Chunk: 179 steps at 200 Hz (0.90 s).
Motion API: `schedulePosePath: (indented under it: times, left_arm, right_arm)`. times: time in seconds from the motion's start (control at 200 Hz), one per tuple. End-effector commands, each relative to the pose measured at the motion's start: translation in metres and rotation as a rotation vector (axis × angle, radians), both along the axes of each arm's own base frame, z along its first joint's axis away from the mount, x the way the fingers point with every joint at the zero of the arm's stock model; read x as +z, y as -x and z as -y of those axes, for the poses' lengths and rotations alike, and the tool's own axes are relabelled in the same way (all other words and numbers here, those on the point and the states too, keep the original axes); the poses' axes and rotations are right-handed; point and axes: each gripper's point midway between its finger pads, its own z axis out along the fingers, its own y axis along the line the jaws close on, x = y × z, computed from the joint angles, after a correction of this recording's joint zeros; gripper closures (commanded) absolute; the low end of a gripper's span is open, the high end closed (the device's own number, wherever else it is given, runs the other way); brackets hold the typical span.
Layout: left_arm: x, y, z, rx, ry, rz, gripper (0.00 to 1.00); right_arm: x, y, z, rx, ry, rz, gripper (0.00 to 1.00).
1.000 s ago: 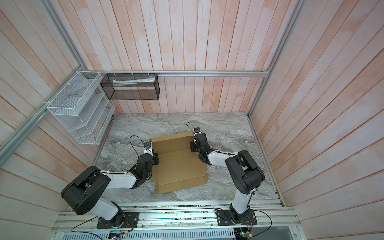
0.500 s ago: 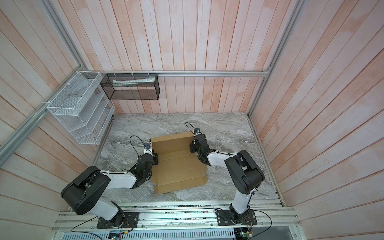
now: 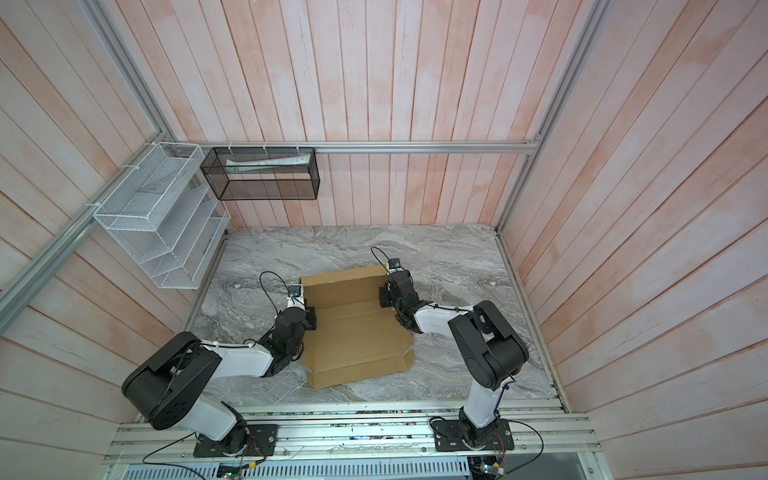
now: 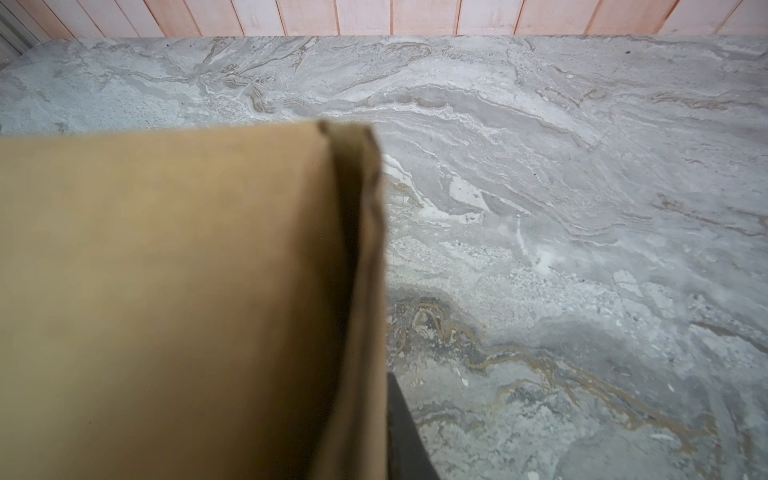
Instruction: Fold the paper box
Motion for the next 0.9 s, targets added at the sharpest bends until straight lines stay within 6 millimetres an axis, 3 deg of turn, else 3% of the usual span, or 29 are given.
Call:
schedulePosePath:
  times: [0.0, 0.235, 0.47, 0.89]
  left_arm:
    - [0.013, -0.005, 0.006, -0.005, 0.031, 0.03, 1.0]
    - [0.014, -0.005, 0.006, -0.004, 0.031, 0.031, 1.0]
    - [0.018, -0.005, 0.006, -0.004, 0.029, 0.032, 1.0]
    - [0.024, -0.011, 0.008, 0.003, 0.033, -0.02, 1.0]
  right_arm:
    - [-0.014, 0.013, -0.003, 0.025, 0.006, -0.05, 0.88]
    - [-0.008, 0.012, -0.002, 0.01, 0.003, -0.042, 0.84]
    - [0.007, 0.013, -0.002, 0.004, -0.018, -0.051, 0.66]
    - [0.032, 0.028, -0.006, 0.053, -0.056, -0.075, 0.59]
